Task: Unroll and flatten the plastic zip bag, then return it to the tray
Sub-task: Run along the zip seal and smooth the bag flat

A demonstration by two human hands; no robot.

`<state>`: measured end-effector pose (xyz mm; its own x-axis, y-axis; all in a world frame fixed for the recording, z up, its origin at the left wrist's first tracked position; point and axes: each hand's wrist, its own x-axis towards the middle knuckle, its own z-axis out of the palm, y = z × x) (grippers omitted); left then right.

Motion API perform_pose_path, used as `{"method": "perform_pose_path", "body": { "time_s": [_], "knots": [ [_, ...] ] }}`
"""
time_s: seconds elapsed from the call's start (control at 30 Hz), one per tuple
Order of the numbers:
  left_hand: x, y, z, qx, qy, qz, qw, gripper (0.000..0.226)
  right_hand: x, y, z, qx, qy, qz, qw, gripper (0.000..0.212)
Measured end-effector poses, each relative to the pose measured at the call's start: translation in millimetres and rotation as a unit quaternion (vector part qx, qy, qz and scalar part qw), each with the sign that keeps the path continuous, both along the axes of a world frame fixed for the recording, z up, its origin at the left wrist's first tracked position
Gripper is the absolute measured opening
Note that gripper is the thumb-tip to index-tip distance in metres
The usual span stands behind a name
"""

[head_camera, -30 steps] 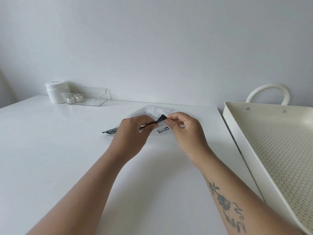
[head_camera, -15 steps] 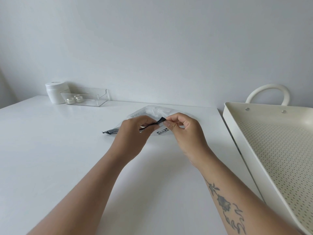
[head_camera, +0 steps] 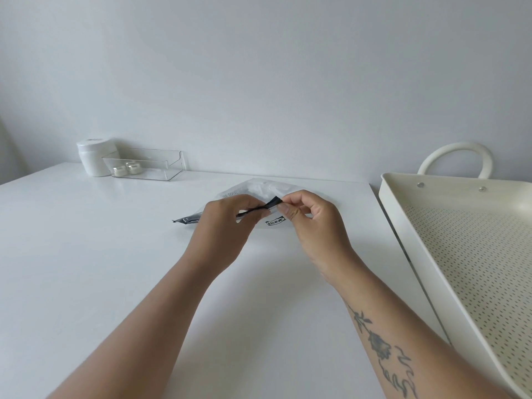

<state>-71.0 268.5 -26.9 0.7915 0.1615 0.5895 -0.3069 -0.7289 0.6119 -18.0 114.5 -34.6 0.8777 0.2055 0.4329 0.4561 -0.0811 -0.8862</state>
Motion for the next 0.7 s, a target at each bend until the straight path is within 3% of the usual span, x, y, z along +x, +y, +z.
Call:
{"method": "perform_pose_path", "body": {
  "time_s": [0.7],
  "knots": [
    [3.5, -3.1, -3.6, 0.052, 0.022, 0.032, 0.998, 0.009, -1.0, -1.2, 1.5, -0.022, -0.011, 0.0, 1.0, 0.004]
  ]
}}
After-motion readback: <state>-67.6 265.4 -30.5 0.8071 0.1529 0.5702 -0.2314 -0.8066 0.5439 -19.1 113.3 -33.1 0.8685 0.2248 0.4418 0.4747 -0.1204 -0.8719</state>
